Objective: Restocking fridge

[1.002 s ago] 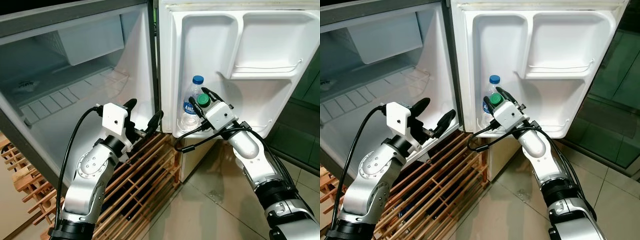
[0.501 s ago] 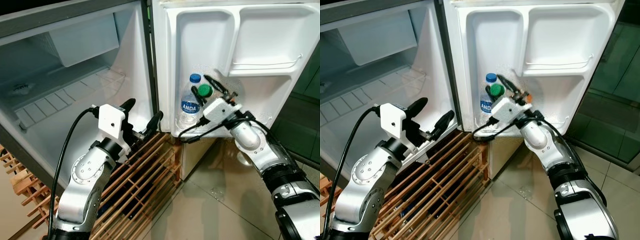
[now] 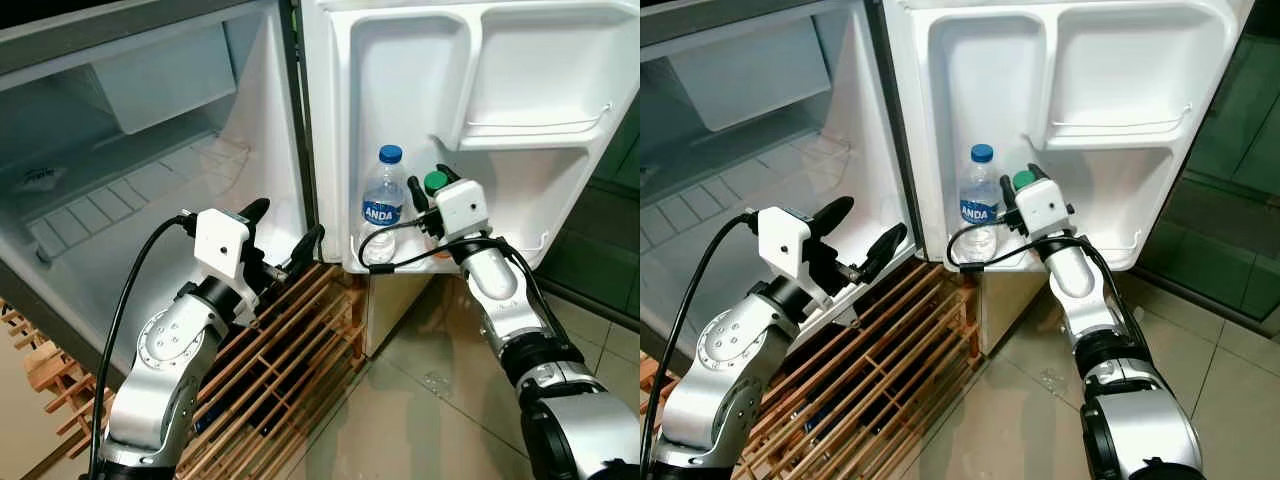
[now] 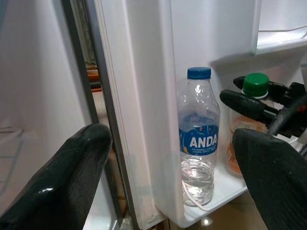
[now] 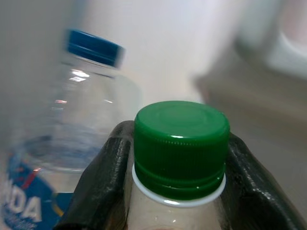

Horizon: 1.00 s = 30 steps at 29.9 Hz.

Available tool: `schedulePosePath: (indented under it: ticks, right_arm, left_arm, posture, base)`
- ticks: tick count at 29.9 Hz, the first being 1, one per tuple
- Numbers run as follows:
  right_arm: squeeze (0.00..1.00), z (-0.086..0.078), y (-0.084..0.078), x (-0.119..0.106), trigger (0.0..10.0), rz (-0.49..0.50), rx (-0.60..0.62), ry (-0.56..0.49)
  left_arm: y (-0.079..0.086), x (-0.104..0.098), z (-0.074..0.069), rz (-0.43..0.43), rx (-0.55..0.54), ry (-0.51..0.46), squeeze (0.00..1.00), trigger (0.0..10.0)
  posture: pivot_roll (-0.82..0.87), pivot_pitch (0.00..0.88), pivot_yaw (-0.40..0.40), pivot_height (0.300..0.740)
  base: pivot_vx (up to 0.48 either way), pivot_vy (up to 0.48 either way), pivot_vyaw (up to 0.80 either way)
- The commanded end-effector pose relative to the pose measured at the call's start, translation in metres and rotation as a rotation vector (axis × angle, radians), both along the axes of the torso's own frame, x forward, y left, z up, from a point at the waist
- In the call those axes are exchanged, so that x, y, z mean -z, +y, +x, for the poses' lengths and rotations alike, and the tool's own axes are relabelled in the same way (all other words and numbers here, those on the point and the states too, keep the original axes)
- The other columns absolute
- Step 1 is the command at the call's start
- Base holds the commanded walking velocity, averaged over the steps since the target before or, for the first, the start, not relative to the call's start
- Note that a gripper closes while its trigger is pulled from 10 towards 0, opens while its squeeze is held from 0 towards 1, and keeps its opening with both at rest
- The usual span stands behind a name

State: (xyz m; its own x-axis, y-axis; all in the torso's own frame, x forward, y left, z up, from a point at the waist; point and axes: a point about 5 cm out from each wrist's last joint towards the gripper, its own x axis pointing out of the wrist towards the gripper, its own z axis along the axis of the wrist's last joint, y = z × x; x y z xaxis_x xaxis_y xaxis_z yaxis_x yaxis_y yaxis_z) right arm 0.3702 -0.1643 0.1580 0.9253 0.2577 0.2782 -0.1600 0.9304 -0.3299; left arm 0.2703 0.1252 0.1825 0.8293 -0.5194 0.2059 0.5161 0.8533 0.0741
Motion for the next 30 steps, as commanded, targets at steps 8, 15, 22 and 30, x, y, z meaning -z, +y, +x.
schedulePosePath:
  ticks: [8,15,22,30]
  right_arm:
    - [0.0,0.012,-0.004,-0.002,8.6,0.201,0.028,0.145]
    - [1.0,0.013,-0.005,0.014,10.0,0.333,0.101,0.273]
    - [1.0,-0.001,0.005,0.013,10.0,0.227,0.093,0.232]
    - [1.0,-0.02,0.0,0.006,10.0,0.174,0.116,0.238]
  left_arm:
    - [-0.004,-0.003,0.0,0.011,-0.002,-0.008,0.0,10.0]
    - [-0.007,0.0,0.002,0.017,0.001,0.001,0.0,10.0]
    - [-0.008,0.002,0.006,0.017,-0.015,0.002,0.0,10.0]
    - [-0.012,0.004,0.007,0.011,-0.014,0.004,0.0,10.0]
  posture:
    - [0.01,0.034,0.129,0.74]
    - [0.0,0.011,0.11,0.74]
    - [-0.02,0.0,0.09,0.74]
    - [-0.05,0.0,0.073,0.74]
  base:
    - [0.0,0.0,0.0]
    - [0.0,0.0,0.0]
    - [0.0,0.0,0.0]
    - [0.0,0.0,0.0]
